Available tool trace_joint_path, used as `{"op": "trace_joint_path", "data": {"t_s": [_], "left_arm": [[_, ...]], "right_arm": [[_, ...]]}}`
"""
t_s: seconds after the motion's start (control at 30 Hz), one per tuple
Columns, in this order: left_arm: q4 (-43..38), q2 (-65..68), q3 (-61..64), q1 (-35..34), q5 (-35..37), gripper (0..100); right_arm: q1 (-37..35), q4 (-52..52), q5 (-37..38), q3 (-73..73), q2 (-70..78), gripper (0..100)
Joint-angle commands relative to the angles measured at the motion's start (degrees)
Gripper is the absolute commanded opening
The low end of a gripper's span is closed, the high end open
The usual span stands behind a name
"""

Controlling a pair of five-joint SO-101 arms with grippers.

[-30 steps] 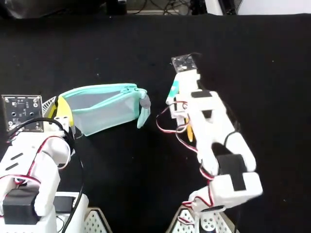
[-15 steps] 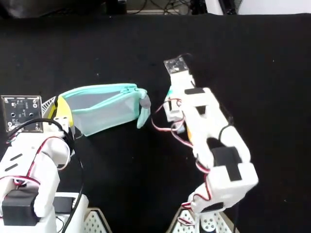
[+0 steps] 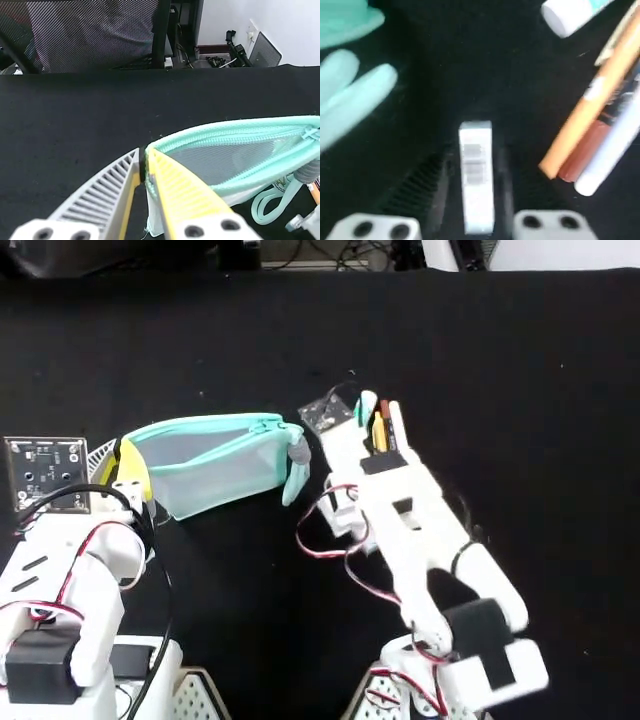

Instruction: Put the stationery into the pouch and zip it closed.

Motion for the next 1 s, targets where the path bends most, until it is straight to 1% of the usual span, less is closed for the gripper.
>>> {"op": "trace_joint_path", "data": {"t_s": [0.0,0.17,0.4,0.47,0.53,0.57,0.6,0.7,0.83,0.97], "left_arm": [[0.88,1.41,7.87,0.4,0.62,3],[0.88,1.41,7.87,0.4,0.53,3],[0.97,1.41,7.87,0.4,0.53,3],[0.97,1.41,7.87,0.4,0.44,3],[0.97,1.41,7.87,0.4,0.44,3],[0.97,1.41,7.87,0.4,0.44,3],[0.97,1.41,7.87,0.4,0.44,3],[0.97,1.41,7.87,0.4,0.44,3],[0.97,1.41,7.87,0.4,0.44,3],[1.05,1.41,7.96,0.4,0.44,3]], "right_arm": [[-0.97,0.53,0.44,-3.03,3.56,21.5],[-0.97,0.62,0.44,-6.99,9.8,16.8],[-0.79,0.62,0.53,-10.24,14.02,16.5],[-0.79,0.62,0.79,-10.24,14.11,12.4],[-0.7,0.62,2.99,-10.33,14.11,1.9],[-0.7,0.62,3.69,-10.33,14.11,1.0],[-0.7,0.62,3.87,-10.33,14.11,2.9],[-0.62,0.88,4.31,-10.33,13.85,1.3],[-0.7,5.27,4.4,-10.07,7.34,1.2],[-1.05,8.79,4.13,-7.6,-9.01,1.2]]}}
